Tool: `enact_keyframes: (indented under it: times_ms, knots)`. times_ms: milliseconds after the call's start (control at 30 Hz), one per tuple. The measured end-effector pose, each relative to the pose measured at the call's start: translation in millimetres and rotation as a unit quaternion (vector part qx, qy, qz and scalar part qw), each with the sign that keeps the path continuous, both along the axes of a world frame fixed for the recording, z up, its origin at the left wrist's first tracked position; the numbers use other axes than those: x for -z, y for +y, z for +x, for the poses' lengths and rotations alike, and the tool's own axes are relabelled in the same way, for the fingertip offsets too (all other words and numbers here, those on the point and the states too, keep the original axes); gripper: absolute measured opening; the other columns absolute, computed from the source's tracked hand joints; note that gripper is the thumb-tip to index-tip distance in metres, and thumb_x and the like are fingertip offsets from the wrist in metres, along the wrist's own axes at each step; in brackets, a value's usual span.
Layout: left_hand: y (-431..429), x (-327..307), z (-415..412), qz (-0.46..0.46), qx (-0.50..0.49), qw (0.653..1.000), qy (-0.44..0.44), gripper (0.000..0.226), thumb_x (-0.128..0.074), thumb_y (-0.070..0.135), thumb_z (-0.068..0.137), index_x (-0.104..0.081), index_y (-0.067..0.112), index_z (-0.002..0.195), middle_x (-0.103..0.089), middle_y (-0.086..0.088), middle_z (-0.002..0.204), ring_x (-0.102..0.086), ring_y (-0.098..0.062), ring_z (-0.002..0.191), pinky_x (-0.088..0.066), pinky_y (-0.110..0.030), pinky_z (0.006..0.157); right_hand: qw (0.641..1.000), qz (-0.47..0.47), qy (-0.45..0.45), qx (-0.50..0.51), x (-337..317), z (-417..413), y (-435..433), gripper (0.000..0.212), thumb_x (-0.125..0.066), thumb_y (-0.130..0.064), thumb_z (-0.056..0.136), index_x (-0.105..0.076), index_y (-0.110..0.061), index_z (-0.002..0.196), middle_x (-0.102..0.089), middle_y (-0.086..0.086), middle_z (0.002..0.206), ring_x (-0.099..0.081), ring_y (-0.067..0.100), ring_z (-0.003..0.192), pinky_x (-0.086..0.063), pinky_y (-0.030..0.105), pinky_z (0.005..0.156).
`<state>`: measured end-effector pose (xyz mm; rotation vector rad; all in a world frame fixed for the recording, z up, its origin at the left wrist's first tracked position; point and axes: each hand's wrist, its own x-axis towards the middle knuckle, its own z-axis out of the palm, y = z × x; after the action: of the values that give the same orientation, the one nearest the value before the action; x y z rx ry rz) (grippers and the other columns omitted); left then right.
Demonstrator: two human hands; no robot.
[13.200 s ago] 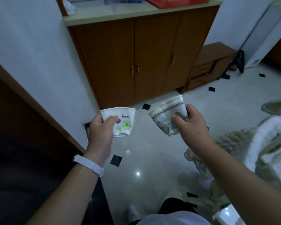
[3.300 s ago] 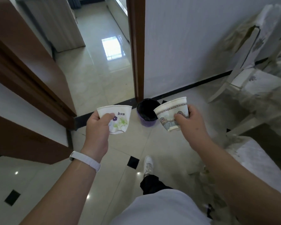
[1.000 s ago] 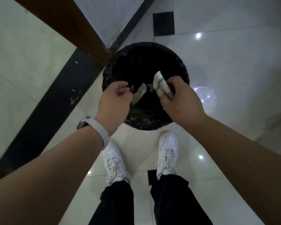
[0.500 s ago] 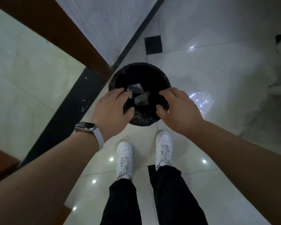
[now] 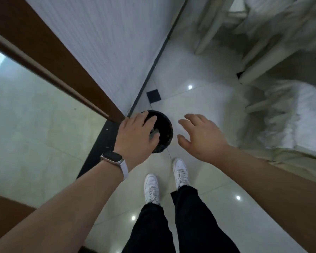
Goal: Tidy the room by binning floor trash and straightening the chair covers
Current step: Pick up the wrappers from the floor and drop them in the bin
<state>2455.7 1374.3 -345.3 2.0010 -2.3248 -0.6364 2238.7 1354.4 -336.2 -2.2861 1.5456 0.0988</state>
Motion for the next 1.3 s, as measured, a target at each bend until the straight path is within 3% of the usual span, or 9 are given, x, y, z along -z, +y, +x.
enact_keyframes:
  times_ms: [200,367,533,633,767,933,1300]
  knots:
    - [20,-98,-25,-0.082,0.073,0.994,0.022,0.045,-0.049,0.039,0.091,-0.058,0.017,0.130,-0.056,-0.012,0.136,-0.051,-0.033,0.126,-0.039,-0.051,0.104,0.996,-0.056,0.025,0.064,-107,-26,42,0.056,-0.039,-0.050,0.088,-0.061,-0.011,0.121,-0.061,0.013,0.126,-0.057,0.035,0.112,-0.048,0.043,0.087]
    - [36,-166,-60,-0.124,0.138,0.981,0.053,0.054,-0.038,0.046,0.094,-0.053,0.018,0.137,-0.053,-0.011,0.142,-0.048,-0.031,0.131,-0.039,-0.054,0.108,0.985,-0.098,0.028,0.139,-174,-54,87,0.055,-0.042,-0.052,0.087,-0.058,-0.014,0.125,-0.058,0.009,0.129,-0.055,0.032,0.116,-0.046,0.041,0.089]
    - [54,-219,-110,-0.194,0.220,0.954,0.071,0.051,-0.043,0.041,0.092,-0.055,0.016,0.134,-0.057,-0.011,0.136,-0.051,-0.030,0.126,-0.041,-0.052,0.104,0.968,-0.147,0.043,0.199,-233,-88,139,0.059,-0.036,-0.055,0.089,-0.052,-0.019,0.133,-0.054,0.006,0.138,-0.049,0.029,0.127,-0.041,0.045,0.101]
    - [67,-246,-149,-0.245,0.269,0.929,0.075,0.048,-0.051,0.038,0.089,-0.060,0.013,0.129,-0.060,-0.012,0.129,-0.055,-0.031,0.119,-0.045,-0.051,0.097,0.953,-0.193,0.052,0.229,-263,-120,172,0.058,-0.039,-0.054,0.090,-0.054,-0.017,0.133,-0.056,0.008,0.134,-0.051,0.028,0.124,-0.042,0.043,0.100]
    - [90,-274,-209,-0.298,0.319,0.895,0.093,0.045,-0.058,0.035,0.087,-0.062,0.011,0.125,-0.062,-0.014,0.127,-0.056,-0.033,0.117,-0.046,-0.054,0.095,0.928,-0.237,0.055,0.282,-290,-173,219,0.055,-0.046,-0.050,0.088,-0.060,-0.015,0.127,-0.060,0.008,0.127,-0.054,0.029,0.119,-0.041,0.041,0.097]
    - [145,-303,-300,-0.311,0.371,0.869,0.105,0.047,-0.053,0.041,0.089,-0.062,0.015,0.127,-0.061,-0.011,0.131,-0.055,-0.031,0.122,-0.041,-0.051,0.103,0.898,-0.258,0.075,0.349,-318,-246,303,0.057,-0.045,-0.052,0.086,-0.060,-0.016,0.128,-0.059,0.006,0.129,-0.053,0.028,0.120,-0.038,0.040,0.099]
    - [291,-333,-499,-0.331,0.491,0.792,0.148,0.047,-0.052,0.042,0.087,-0.064,0.016,0.125,-0.060,-0.010,0.133,-0.055,-0.030,0.122,-0.040,-0.049,0.101,0.825,-0.294,0.099,0.472,-332,-395,488,0.053,-0.044,-0.049,0.087,-0.063,-0.013,0.121,-0.063,0.008,0.121,-0.056,0.029,0.112,-0.043,0.043,0.094]
